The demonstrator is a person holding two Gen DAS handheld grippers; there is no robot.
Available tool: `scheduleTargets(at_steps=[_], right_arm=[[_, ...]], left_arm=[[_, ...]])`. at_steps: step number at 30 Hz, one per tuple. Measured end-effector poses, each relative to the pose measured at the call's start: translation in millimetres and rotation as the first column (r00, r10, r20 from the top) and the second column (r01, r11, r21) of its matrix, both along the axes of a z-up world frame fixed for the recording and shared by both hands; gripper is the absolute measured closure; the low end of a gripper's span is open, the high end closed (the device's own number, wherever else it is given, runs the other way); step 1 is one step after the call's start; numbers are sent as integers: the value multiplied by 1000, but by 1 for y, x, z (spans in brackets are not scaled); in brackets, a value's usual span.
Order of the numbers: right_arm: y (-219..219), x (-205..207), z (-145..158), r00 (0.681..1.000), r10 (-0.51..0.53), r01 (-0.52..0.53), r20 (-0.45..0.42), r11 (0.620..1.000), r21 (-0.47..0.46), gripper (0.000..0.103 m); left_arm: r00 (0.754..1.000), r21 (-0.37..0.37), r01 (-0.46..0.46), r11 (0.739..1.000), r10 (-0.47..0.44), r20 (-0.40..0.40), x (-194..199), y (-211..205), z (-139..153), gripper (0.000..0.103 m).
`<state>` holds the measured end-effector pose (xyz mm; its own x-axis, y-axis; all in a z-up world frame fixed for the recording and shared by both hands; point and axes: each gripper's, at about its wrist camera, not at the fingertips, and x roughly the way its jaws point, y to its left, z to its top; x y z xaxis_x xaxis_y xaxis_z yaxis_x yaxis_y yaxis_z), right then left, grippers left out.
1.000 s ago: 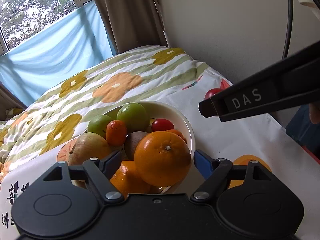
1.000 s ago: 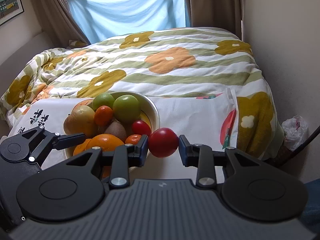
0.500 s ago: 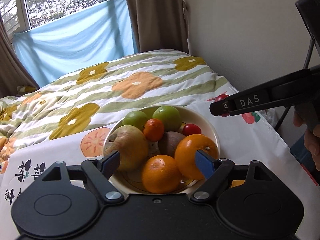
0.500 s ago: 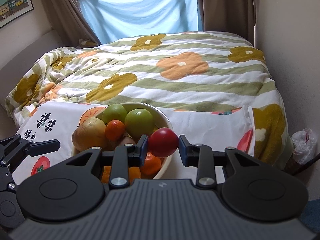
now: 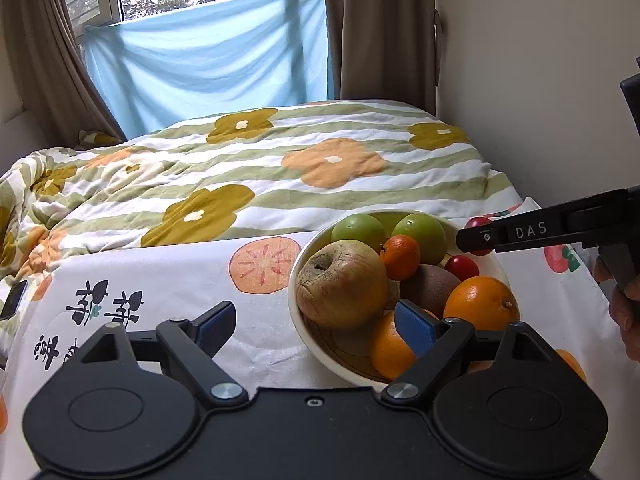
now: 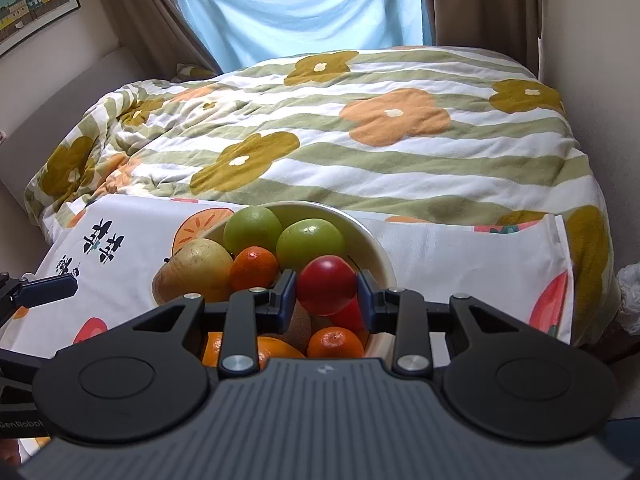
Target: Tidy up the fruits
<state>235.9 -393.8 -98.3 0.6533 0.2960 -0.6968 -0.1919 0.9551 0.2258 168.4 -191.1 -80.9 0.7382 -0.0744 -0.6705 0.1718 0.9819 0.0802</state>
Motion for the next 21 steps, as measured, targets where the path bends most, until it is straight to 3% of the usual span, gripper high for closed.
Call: scheduleTargets(at_steps=[3, 5, 7, 15, 21], right_arm=[[3, 3, -3, 1000, 20, -20, -8, 1000, 8, 50], [3, 4, -3, 1000, 23, -23, -3, 1000, 14, 20], [3, 2, -3, 1000, -8, 8, 7, 1000, 8, 3], [2, -6, 4, 999, -45, 45, -3, 999, 21, 2], [10, -27, 32, 997, -71, 71, 42, 997, 10, 2]], left_arm=[[1000, -10, -8, 1000, 8, -6, 5, 2, -2, 13], [1000, -16, -12, 1000, 12, -8, 6, 2, -2, 13], [1000, -16, -17, 1000, 17, -10, 7, 3, -1, 13], [1000, -41, -22, 999, 22, -7, 2, 11, 11, 13], [999, -65, -14, 998, 16, 30, -9, 24, 32, 13]])
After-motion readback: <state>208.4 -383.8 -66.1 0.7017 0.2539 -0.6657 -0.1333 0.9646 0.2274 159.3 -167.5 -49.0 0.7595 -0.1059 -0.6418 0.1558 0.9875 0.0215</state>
